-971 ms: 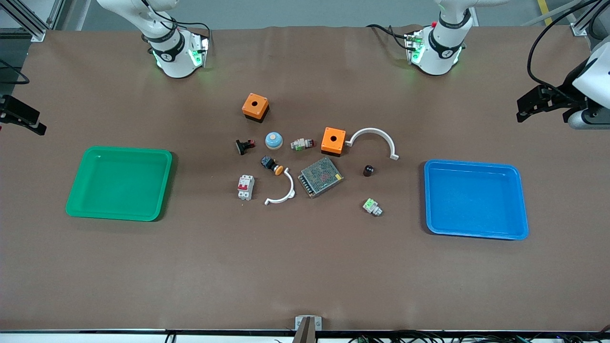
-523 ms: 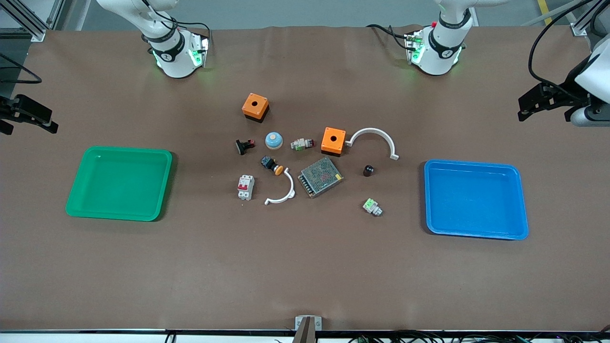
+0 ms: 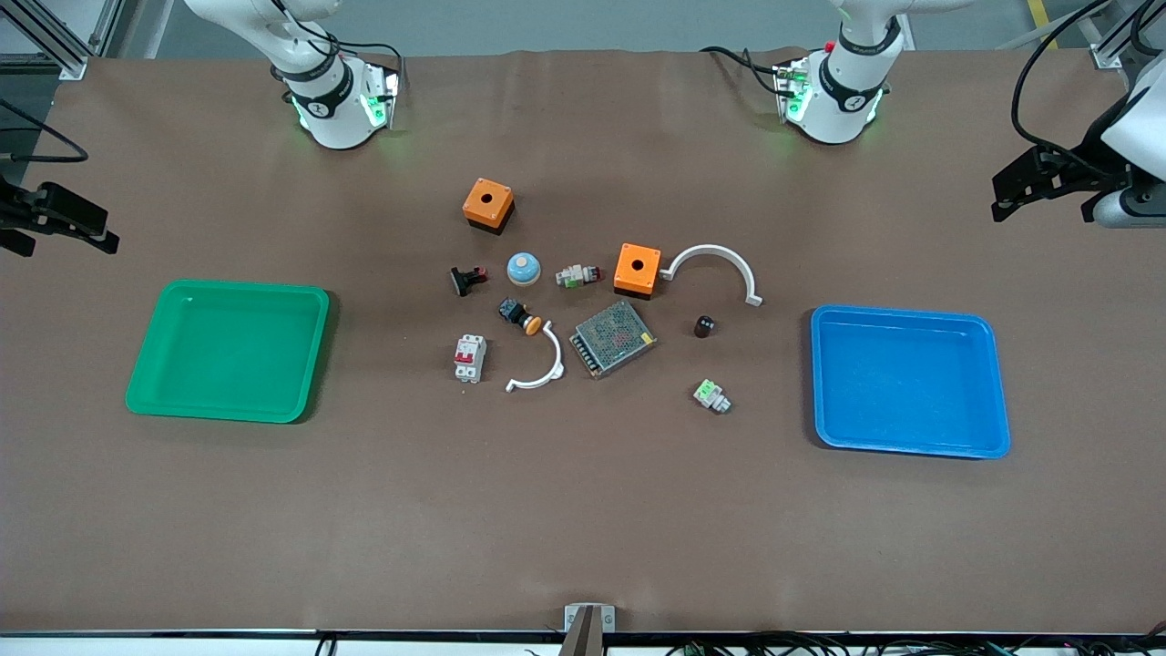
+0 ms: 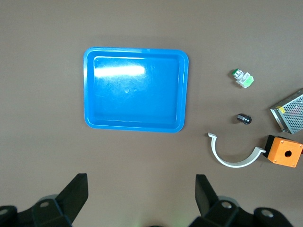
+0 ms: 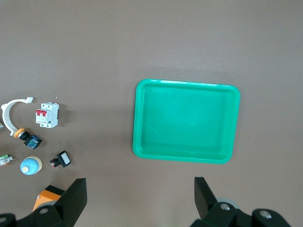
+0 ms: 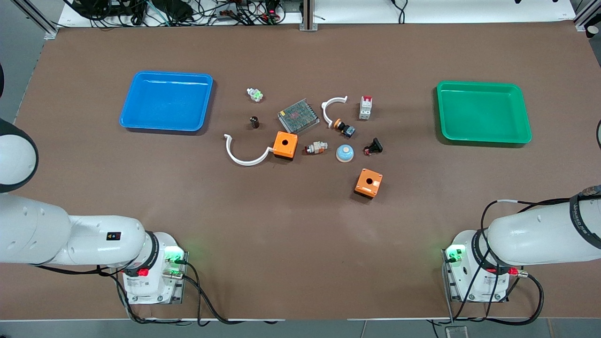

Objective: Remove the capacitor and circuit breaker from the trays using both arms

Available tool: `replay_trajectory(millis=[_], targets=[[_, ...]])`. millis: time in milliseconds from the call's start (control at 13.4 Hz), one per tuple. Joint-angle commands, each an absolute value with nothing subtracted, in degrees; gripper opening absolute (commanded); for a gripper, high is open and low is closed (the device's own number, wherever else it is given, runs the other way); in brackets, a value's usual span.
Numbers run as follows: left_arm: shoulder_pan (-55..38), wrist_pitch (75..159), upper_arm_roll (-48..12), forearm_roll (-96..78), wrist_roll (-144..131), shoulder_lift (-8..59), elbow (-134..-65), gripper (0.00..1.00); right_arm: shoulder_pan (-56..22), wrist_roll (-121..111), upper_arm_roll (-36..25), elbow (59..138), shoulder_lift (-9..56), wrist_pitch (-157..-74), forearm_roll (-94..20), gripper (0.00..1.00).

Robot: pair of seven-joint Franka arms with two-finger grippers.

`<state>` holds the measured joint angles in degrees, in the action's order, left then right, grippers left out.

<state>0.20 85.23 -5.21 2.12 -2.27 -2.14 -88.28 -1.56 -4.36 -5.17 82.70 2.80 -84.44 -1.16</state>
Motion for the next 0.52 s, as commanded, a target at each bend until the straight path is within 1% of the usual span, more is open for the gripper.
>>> replay_trajectory(millis=[0, 448], targets=[[0.79, 85.08, -5.36, 0.88, -1.14, -3.08, -88.95, 1.0, -1.67, -4.92, -5.19, 84.99, 0.79, -84.73, -1.06, 1.0], [0.44, 85.08, -5.45, 0.79, -1.06, -3.16, -88.59, 1.0, -1.76, -5.01, -5.19, 86.91, -0.17, -84.46, -1.14, 1.0]])
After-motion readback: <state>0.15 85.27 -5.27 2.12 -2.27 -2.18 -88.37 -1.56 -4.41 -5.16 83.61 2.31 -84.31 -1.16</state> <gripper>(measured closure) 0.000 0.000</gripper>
